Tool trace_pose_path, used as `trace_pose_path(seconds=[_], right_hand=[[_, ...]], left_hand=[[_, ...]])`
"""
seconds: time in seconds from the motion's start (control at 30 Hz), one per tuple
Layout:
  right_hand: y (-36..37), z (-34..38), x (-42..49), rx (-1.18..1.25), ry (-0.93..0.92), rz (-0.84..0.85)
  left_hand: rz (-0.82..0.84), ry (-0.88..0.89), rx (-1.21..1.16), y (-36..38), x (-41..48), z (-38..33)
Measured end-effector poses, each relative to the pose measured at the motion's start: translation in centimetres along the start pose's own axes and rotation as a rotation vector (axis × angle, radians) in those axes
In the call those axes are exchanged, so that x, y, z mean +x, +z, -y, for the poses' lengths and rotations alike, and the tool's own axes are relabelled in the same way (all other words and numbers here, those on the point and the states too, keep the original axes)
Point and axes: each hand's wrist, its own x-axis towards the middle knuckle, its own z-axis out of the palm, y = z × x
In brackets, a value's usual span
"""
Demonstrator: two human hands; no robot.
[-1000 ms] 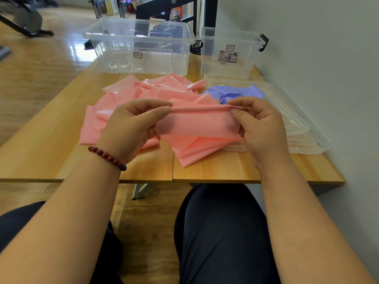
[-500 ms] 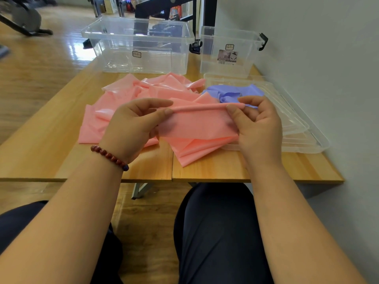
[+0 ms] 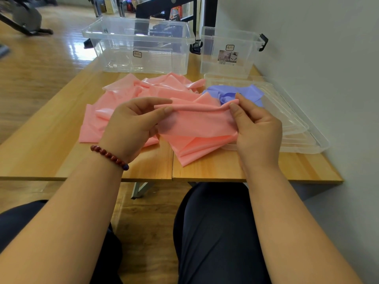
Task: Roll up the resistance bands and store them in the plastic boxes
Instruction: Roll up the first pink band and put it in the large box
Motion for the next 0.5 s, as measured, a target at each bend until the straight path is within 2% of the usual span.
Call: trace_pose_path(seconds=[0.27,0.4,0.5], right_hand=[[0.31,0.02,-0.05,0.063,-0.003,-0.038],[-0.18,0.33,0.24,0.055,0.005,0.032],[-0.60,0.37,0.56,0.014,-0.002,0.110]], left_hand=[[-0.033,0.044,0.006,-0.04,0.14,0.10],[-0.051,0.075,-0.009,-0.27,0.43,0.30],[-0.067,0.131,0.095,-0.36,0.53,0.39]])
